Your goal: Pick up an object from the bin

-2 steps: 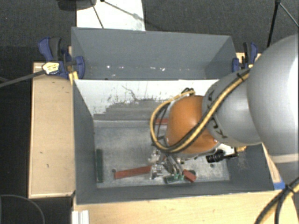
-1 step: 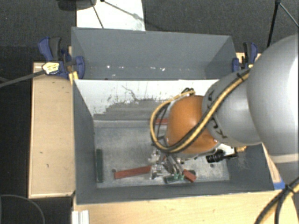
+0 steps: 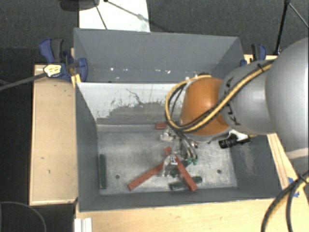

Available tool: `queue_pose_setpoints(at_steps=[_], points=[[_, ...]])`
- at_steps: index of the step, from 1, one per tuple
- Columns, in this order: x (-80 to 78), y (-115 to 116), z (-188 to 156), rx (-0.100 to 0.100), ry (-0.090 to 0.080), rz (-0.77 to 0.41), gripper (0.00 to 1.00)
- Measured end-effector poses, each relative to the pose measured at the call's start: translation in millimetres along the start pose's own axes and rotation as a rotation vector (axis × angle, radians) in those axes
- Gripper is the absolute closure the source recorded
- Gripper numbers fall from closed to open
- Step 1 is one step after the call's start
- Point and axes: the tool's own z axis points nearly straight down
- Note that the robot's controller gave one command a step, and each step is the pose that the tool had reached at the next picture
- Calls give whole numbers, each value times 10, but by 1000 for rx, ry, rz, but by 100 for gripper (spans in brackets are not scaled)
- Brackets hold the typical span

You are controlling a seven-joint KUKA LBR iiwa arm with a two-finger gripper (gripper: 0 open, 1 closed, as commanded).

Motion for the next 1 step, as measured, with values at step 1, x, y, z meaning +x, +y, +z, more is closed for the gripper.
queue_pose_setpoints(at_steps=[1], points=[[-28, -6, -26, 0, -18, 2, 100]])
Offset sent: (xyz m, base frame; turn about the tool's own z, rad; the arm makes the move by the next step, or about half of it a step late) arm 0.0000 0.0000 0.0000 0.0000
